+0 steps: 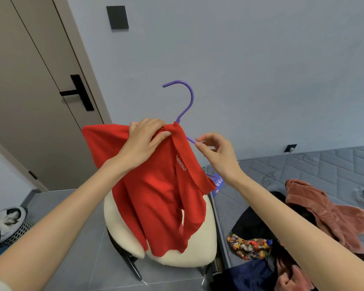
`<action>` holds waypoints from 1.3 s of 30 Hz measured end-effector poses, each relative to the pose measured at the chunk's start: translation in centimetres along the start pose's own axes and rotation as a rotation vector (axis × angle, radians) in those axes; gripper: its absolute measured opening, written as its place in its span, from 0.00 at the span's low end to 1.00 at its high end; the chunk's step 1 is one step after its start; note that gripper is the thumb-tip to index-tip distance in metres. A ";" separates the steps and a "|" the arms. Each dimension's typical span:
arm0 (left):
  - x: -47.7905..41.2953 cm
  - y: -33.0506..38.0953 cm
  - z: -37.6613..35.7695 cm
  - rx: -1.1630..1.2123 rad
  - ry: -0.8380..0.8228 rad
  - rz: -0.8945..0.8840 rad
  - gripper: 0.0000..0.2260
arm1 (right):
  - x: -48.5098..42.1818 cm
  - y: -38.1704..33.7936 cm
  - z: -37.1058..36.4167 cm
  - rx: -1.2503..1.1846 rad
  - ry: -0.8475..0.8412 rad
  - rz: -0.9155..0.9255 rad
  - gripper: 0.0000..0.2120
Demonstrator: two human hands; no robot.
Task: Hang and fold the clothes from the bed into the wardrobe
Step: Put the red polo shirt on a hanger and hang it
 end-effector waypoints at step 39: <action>3.0 -8.2 -4.0 0.441 -0.067 0.354 0.07 | 1.4 4.6 7.1 0.989 -0.085 0.376 0.06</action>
Point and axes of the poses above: each hand's wrist, its own x-axis away from the middle knuckle, its own z-axis out of the back of the hand, y = z × x, the point moved 6 cm from there along -x, towards the middle knuckle, and after that the axes turned 1 degree about -x, right-handed, at the moved point
